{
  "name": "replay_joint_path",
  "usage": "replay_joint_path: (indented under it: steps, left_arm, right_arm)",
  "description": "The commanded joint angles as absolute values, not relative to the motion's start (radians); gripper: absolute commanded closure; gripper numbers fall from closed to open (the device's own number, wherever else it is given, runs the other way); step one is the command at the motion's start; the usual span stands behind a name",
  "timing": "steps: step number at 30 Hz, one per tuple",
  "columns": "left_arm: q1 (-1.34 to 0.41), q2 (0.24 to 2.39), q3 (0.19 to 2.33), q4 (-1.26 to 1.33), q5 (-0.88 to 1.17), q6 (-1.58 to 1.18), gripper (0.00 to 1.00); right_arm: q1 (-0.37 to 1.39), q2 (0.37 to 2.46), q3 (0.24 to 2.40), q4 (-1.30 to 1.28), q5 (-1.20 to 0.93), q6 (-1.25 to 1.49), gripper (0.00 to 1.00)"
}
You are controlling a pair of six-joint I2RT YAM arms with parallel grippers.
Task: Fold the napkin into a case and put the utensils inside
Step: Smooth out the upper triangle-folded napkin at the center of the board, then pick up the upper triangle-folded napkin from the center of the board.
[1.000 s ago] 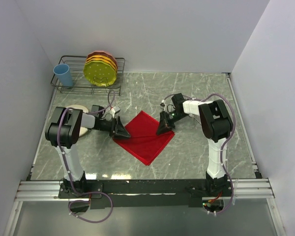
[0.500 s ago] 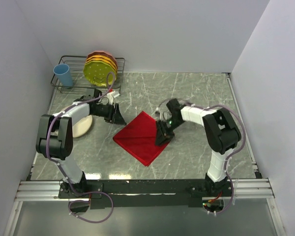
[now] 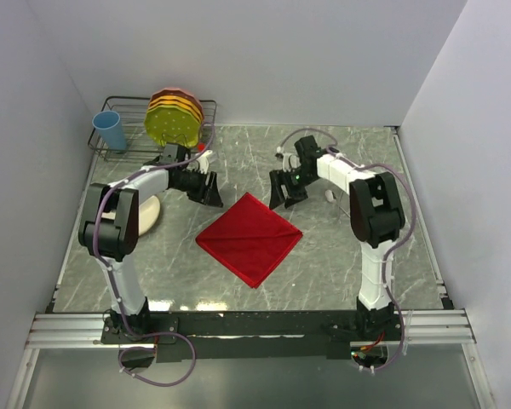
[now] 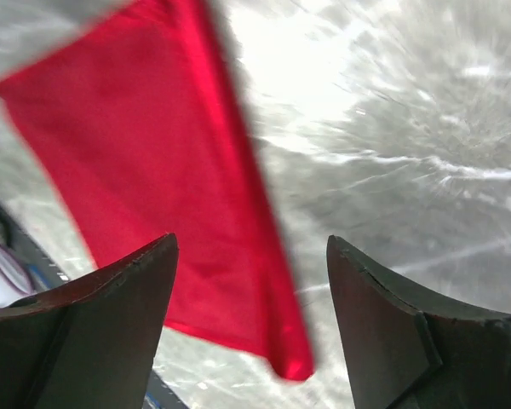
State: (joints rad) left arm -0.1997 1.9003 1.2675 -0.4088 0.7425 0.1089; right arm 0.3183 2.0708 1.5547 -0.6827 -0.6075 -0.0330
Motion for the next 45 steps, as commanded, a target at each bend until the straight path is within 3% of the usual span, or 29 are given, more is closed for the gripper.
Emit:
replay_joint_path:
  steps: [1, 9, 15, 19, 23, 30, 32, 36, 45]
  left_arm:
    - [-0.222, 1.94, 1.331, -0.406, 0.719, 0.11, 0.43]
    - [-0.255, 2.063, 1.419, -0.439, 0.799, 0.115, 0.44]
    - [-0.282, 2.131, 1.479, -0.417, 0.874, 0.078, 0.47]
    - [-0.317, 2.157, 1.506, -0.442, 0.923, 0.098, 0.48]
    - [-0.363, 2.189, 1.529, -0.468, 0.959, 0.126, 0.48]
    - [-0.408, 2.244, 1.552, -0.46, 0.914, 0.14, 0.5]
    - [-0.417, 2.25, 1.56, -0.465, 0.907, 0.158, 0.54]
    - [-0.428, 2.237, 1.559, -0.443, 0.902, 0.173, 0.73]
    - [-0.44, 2.143, 1.496, -0.361, 0.916, 0.212, 0.93]
  right_arm:
    - [0.327, 2.094, 1.531, -0.712, -0.597, -0.06, 0.25]
    - [0.345, 1.997, 1.293, -0.673, -0.679, -0.051, 0.49]
    - [0.385, 1.898, 1.111, -0.632, -0.735, -0.008, 0.56]
    - [0.399, 1.871, 1.04, -0.624, -0.767, 0.029, 0.52]
    - [0.381, 1.833, 1.037, -0.658, -0.776, 0.031, 0.37]
    - [0.261, 1.807, 1.146, -0.701, -0.733, 0.009, 0.34]
    - [0.236, 1.835, 1.178, -0.693, -0.726, -0.021, 0.34]
    - [0.227, 1.896, 1.274, -0.663, -0.713, -0.034, 0.34]
    - [0.229, 2.077, 1.439, -0.611, -0.77, -0.037, 0.29]
